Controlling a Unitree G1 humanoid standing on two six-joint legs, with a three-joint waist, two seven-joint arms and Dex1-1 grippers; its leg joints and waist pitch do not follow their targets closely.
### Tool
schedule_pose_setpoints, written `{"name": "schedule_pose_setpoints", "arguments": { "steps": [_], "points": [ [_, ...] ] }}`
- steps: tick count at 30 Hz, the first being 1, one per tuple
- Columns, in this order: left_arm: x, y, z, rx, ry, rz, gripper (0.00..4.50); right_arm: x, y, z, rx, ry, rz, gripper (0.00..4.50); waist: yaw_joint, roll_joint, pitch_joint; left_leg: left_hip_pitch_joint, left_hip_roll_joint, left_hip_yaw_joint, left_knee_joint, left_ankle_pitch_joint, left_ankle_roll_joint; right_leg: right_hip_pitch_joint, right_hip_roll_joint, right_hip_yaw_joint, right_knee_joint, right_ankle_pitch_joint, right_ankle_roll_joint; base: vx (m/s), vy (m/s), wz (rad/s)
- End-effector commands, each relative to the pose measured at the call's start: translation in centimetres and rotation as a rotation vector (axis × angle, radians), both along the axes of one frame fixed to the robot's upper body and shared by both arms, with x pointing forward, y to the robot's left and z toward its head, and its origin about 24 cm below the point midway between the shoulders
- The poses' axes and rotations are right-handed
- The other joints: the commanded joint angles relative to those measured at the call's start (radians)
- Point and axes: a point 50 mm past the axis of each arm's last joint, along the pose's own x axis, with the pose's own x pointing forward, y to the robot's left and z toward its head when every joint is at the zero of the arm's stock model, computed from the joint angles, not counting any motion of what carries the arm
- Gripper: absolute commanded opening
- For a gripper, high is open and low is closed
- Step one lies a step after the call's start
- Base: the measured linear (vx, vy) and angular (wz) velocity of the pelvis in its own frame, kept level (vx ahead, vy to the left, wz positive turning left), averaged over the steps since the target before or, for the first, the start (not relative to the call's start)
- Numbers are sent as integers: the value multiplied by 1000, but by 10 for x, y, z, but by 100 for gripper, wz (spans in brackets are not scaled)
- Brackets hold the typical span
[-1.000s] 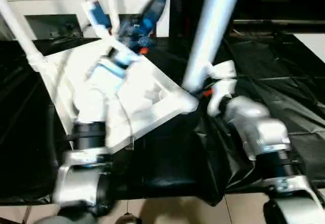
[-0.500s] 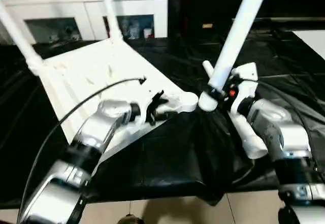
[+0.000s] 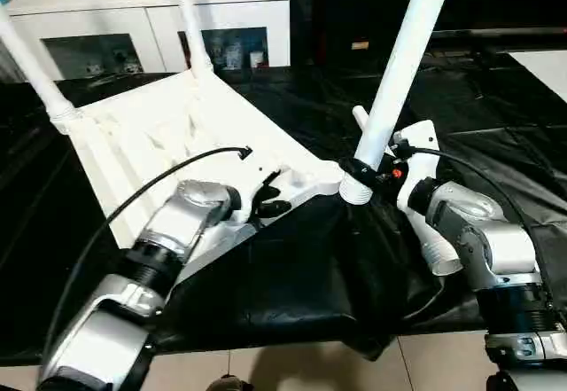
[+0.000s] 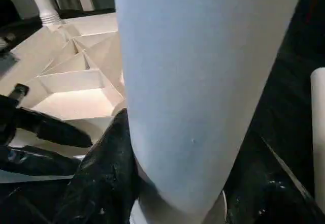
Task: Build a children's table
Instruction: Rotate table base
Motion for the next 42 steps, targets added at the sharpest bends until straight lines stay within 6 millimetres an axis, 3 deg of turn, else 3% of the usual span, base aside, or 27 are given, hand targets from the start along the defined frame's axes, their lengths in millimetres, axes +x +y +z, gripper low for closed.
{"name": "schedule_pose_setpoints", "arguments": {
  "steps": [1, 11, 12, 18, 19, 24, 29, 31, 32, 35, 36, 37, 39, 40, 42],
  "points": [
    [4, 3, 5, 10, -21, 13, 138, -1, 3, 6, -3, -18, 17, 188, 3, -4, -82, 22, 8, -5, -57, -187, 10, 57, -53, 35, -78, -96, -210, 0, 0, 0],
    [6, 2, -3, 57, 1, -9, 67, 0, 6, 7, -9, -22, 32, 188, 2, -2, -80, 23, 8, -5, -59, -205, 9, 55, -53, 35, -83, -124, -206, 0, 0, 0],
    [6, 2, -4, 66, 3, -13, 60, 0, 6, 7, -9, -22, 33, 188, 2, 1, -80, 23, 8, -6, -59, -209, 8, 55, -53, 34, -84, -128, -203, 0, 0, 0],
    [7, 2, -9, 95, 7, -20, 19, 0, 6, 8, -6, -26, 34, 188, 0, -1, -78, 22, 5, -5, -59, -221, 9, 56, -54, 34, -88, -154, -199, 0, 0, 0],
    [8, 3, -10, 103, 8, -22, 8, 0, 6, 8, -7, -26, 33, 188, 0, 4, -78, 22, 6, -6, -61, -225, 9, 55, -55, 34, -91, -178, -191, 0, 0, 0],
    [7, 8, -9, 114, 15, -96, 0, -2, 8, 12, 6, -38, 61, 188, -1, 7, -78, 23, 7, -8, -63, -247, 3, 53, -55, 34, -94, -218, -180, 0, 0, 0],
    [-8, 19, -2, 29, 18, -306, 0, -8, 13, 16, 36, -54, 167, 188, -2, 14, -79, 21, 13, -11, -67, -242, 12, 52, -58, 35, -86, -176, -199, 0, 0, 0],
    [-23, 27, -1, -24, 15, -414, 0, -13, 15, 14, 44, -45, 233, 188, 0, 8, -82, 25, 19, -7, -66, -223, 16, 47, -56, 37, -82, -133, -214, 0, 0, 0],
    [-23, 27, -1, -24, 15, -414, 0, -13, 15, 14, 44, -45, 233, 188, 5, 17, -83, 25, 21, -7, -67, -215, 19, 46, -56, 36, -77, -117, -219, 0, 0, 0],
    [-32, 34, -4, -34, 4, -441, 0, -14, 16, 8, 20, -25, 251, 188, 15, 21, -82, 33, 22, -3, -66, -227, 11, 38, -54, 37, -76, -109, -222, 0, 0, 0],
    [-34, 35, -5, -33, -9, -441, 0, -15, 16, 6, 13, -18, 256, 188, 18, -13, -80, 30, 23, -1, -69, -225, 13, 43, -58, 38, -75, -126, -220, 0, 0, 0],
    [-37, 35, -6, -45, -23, -424, 0, -14, 18, 4, 13, -4, 268, 188, 21, -15, -78, 27, 23, 1, -71, -224, 16, 42, -62, 38, -77, -167, -206, 0, 0, 0],
    [-38, 35, -6, -54, -32, -413, 0, -14, 21, 2, 15, 2, 277, 188, 21, -6, -75, 26, 23, 1, -72, -228, 15, 37, -65, 40, -81, -219, -188, 0, 0, 0],
    [-40, 35, -7, -67, -41, -395, 0, -14, 24, -1, 18, 13, 292, 188, 21, -22, -75, 28, 22, 4, -72, -227, 17, 37, -63, 40, -85, -234, -180, 0, 0, 0],
    [-42, 35, -10, -71, -49, -377, 0, -14, 30, -5, 1, 27, 328, 188, 23, -18, -74, 25, 21, 3, -71, -213, 17, 37, -68, 41, -84, -262, -166, 0, 0, 0]
  ]
}}
